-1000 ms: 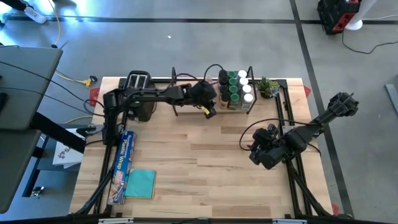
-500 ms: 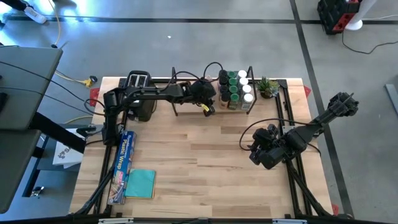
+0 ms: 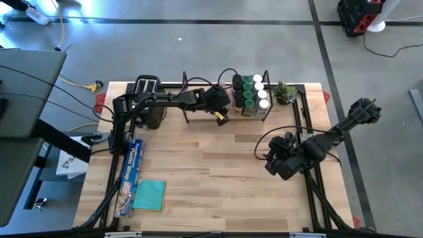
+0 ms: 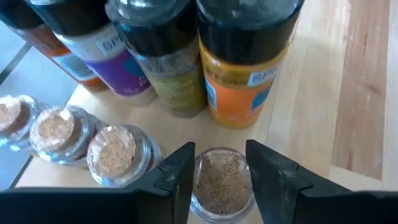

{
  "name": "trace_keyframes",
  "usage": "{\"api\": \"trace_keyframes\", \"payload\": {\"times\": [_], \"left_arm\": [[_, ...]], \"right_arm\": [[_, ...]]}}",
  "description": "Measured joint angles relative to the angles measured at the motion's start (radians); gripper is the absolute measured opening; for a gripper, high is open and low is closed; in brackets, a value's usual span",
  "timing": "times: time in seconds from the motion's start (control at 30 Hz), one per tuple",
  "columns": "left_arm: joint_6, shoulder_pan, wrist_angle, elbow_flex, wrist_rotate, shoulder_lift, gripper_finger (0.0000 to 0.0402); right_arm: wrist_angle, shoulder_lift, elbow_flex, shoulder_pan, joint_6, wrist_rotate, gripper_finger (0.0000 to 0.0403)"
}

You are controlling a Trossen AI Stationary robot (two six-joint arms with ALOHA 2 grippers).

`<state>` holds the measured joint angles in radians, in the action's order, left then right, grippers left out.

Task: Shelf spices
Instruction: Put the brown seasoning bottle on the shelf and align it with the other brown seasoning bottles, then return to Home Position

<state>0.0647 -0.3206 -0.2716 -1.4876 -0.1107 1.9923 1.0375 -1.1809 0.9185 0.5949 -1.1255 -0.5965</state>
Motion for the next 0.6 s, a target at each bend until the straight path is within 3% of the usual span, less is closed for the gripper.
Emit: {"api": "trace_keyframes", "payload": {"times": [0.27, 0.6], "left_arm": [[0.001, 0.0, 0.038, 0.0, -0.003, 0.0, 0.0184], [0.024, 0.004, 0.021, 0.0, -0.043, -0.062, 0.0191]], "right_arm": [[0.0, 0.0, 0.0, 0.0, 0.0, 0.003, 0.024], [0.001, 0.0, 0.0, 0.0, 0.002, 0.003, 0.024]]}}
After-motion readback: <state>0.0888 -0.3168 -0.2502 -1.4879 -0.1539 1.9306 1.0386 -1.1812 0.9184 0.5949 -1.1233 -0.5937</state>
